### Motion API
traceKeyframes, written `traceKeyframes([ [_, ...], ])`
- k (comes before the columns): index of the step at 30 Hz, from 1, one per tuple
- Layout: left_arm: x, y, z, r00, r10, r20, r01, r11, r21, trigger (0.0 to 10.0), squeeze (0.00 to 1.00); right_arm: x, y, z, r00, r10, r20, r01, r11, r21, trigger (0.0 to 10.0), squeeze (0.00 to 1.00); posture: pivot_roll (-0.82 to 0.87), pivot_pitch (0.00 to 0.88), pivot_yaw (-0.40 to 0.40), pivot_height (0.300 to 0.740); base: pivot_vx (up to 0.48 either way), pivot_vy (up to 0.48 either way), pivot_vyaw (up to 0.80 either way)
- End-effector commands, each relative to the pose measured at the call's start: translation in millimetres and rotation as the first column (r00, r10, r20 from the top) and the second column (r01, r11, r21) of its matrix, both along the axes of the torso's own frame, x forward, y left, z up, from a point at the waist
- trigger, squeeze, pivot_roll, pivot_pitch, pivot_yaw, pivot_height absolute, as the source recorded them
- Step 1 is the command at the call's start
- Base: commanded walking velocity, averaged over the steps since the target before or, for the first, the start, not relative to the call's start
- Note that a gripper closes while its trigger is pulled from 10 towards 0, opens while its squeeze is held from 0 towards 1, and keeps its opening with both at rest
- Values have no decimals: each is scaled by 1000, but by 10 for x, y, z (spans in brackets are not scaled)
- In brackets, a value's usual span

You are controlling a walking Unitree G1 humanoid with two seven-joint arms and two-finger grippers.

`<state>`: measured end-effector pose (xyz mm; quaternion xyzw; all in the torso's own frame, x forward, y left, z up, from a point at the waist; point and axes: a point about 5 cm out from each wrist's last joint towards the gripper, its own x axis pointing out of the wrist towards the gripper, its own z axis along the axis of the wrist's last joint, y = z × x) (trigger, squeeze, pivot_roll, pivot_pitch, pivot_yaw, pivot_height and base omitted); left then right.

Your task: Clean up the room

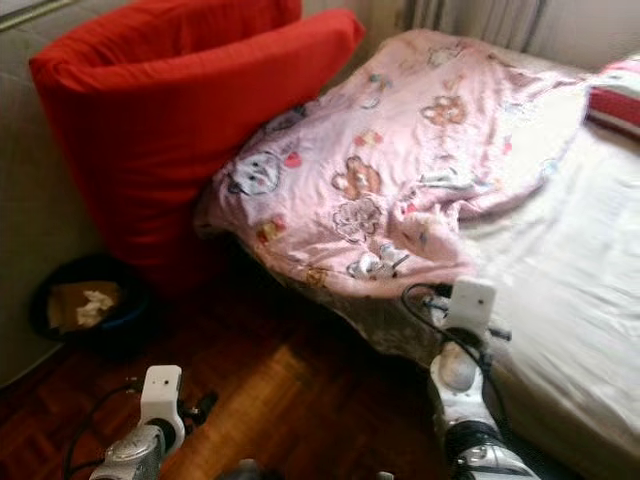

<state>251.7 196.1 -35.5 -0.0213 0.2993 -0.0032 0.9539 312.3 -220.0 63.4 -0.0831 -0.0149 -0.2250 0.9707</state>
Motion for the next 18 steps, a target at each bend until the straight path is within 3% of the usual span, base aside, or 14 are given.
traceKeyframes([
  [1, -94, 63, -63, 999, 13, -36, -13, 1000, 7, 10000, 0, 14, 128, 50, 998, 49, 44, -48, 998, -30, 10000, 0, 15, 154, 43, 740, -307, 0, 0],
  [4, -95, 62, -64, 999, 11, -37, -11, 1000, 8, 10000, 0, 4, 157, 74, 996, 68, 66, -64, 996, -55, 10000, 0, 15, 154, 43, 740, -306, 0, 0],
  [8, -100, 65, -67, 999, 7, -41, -6, 1000, 16, 10000, 0, -25, 267, 54, 988, 142, 66, -138, 988, -64, 10000, 0, 10, 153, 42, 740, 0, 0, 0],
  [12, -100, 61, -69, 999, 3, -43, -3, 1000, 18, 10000, 0, -96, 426, -144, 969, 243, -37, -244, 969, -22, 10000, 0, 8, 154, 40, 740, 0, 0, 0],
  [13, -99, 56, -69, 999, 1, -43, 0, 1000, 18, 10000, 0, -171, 466, -285, 961, 257, -99, -255, 966, 33, 10000, 0, 6, 153, 40, 740, 0, 0, 0],
  [18, -97, 41, -69, 999, -9, -42, 10, 1000, 21, 10000, 0, -347, 258, -504, 978, 68, -197, -43, 991, 128, 10000, 0, 8, 152, 40, 740, 0, 0, 0],
])
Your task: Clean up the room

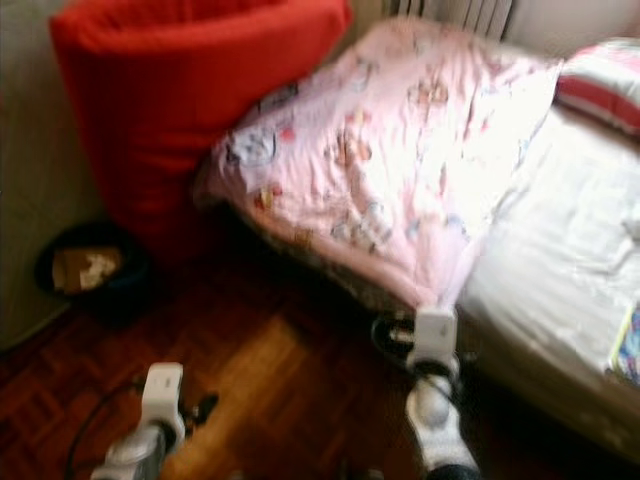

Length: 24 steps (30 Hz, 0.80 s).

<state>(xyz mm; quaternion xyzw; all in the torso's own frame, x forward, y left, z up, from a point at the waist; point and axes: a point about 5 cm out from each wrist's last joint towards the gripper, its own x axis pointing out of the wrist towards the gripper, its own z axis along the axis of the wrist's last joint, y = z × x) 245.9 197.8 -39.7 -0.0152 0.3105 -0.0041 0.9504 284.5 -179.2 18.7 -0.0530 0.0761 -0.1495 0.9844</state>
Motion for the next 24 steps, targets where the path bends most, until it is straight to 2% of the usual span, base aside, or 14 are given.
traceKeyframes([
  [1, -41, 25, -28, 1000, -5, -19, 5, 1000, 12, 10000, 0, -119, -226, -119, 988, -138, -75, 141, 990, 28, 10000, 0, 6, 152, 40, 740, 0, 0, 0],
  [2, -41, 25, -28, 1000, -5, -19, 5, 1000, 12, 10000, 0, -119, -226, -119, 988, -138, -75, 141, 990, 28, 10000, 0, 6, 152, 40, 740, 0, 0, 0],
  [3, -43, 22, -30, 1000, -6, -20, 7, 1000, 13, 10000, 0, -142, -226, -180, 985, -120, -128, 124, 992, 23, 10000, 0, 0, 152, 40, 740, 0, 0, 0],
  [6, -47, 1, -36, 1000, -12, -21, 12, 1000, 12, 10000, 0, -179, -196, -269, 977, -74, -198, 81, 996, 30, 10000, 0, 5, 151, 40, 740, 0, 0, 0],
  [10, -41, -11, -33, 1000, -19, -19, 19, 1000, 12, 10000, 0, -219, -252, -337, 959, -112, -261, 125, 992, 32, 10000, 0, 6, 152, 40, 740, 0, 0, 0],
  [15, -40, -4, -31, 1000, -20, -19, 20, 1000, 14, 10000, 0, -231, -300, -364, 943, -151, -298, 175, 983, 56, 10000, 0, 7, 152, 41, 740, 0, 0, 0],
  [21, -38, -2, -29, 1000, -20, -18, 20, 1000, 13, 10000, 0, -215, -309, -360, 939, -152, -310, 176, 983, 53, 10000, 0, 8, 152, 41, 740, 0, 0, 0],
  [22, -38, -5, -29, 1000, -21, -18, 21, 1000, 12, 10000, 0, -212, -311, -360, 937, -152, -313, 177, 983, 54, 10000, 392, 8, 153, 41, 740, 0, 0, 0],
  [23, -38, -7, -29, 1000, -23, -19, 23, 1000, 12, 10000, 0, -213, -313, -363, 936, -152, -317, 179, 982, 55, 10000, 1000, 7, 153, 42, 740, 0, 0, 0],
  [24, -38, -7, -29, 1000, -23, -19, 23, 1000, 12, 10000, 0, -213, -313, -363, 936, -152, -317, 179, 982, 55, 10000, 1000, 7, 153, 42, 740, 0, 0, 0],
])
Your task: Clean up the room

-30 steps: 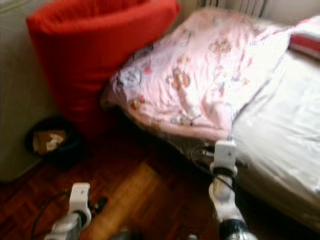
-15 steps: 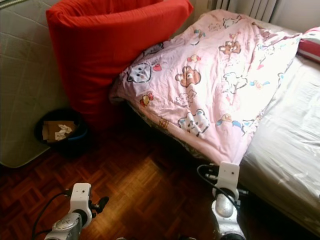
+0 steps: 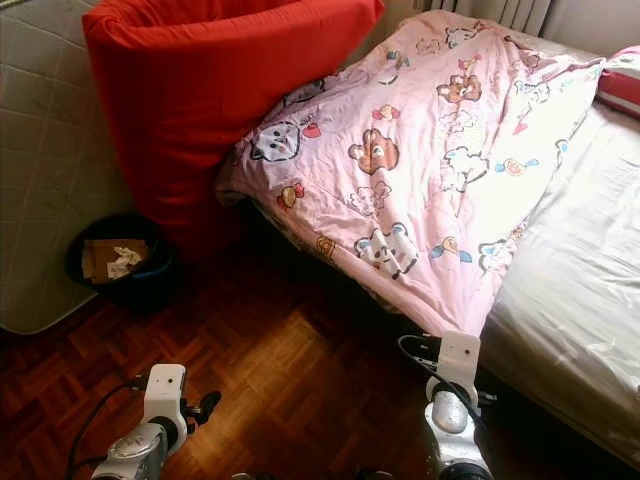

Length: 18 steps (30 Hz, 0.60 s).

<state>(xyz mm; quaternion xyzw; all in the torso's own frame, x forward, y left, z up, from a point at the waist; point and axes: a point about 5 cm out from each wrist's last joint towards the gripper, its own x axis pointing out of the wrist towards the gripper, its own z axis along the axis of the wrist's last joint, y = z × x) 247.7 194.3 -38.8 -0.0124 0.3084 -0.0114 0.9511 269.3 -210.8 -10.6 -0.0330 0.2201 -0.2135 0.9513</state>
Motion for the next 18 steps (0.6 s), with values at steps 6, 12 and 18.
traceKeyframes([
  [6, -57, 26, -39, 1000, -9, -25, 9, 1000, 10, 10000, 0, -84, 12, -96, 998, -11, -56, 12, 1000, 19, 10000, 1000, 10, 153, 42, 740, 0, 0, 0],
  [12, -61, 28, -41, 1000, -10, -26, 10, 1000, 10, 10000, 0, -92, 11, -107, 998, -11, -65, 13, 1000, 22, 10000, 1000, 9, 154, 43, 740, 0, 0, 0],
  [18, -67, 27, -47, 999, -14, -31, 14, 1000, 11, 10000, 0, -89, 97, -147, 994, 62, -87, -55, 996, 75, 10000, 1000, 7, 153, 44, 740, 0, 0, 0],
])
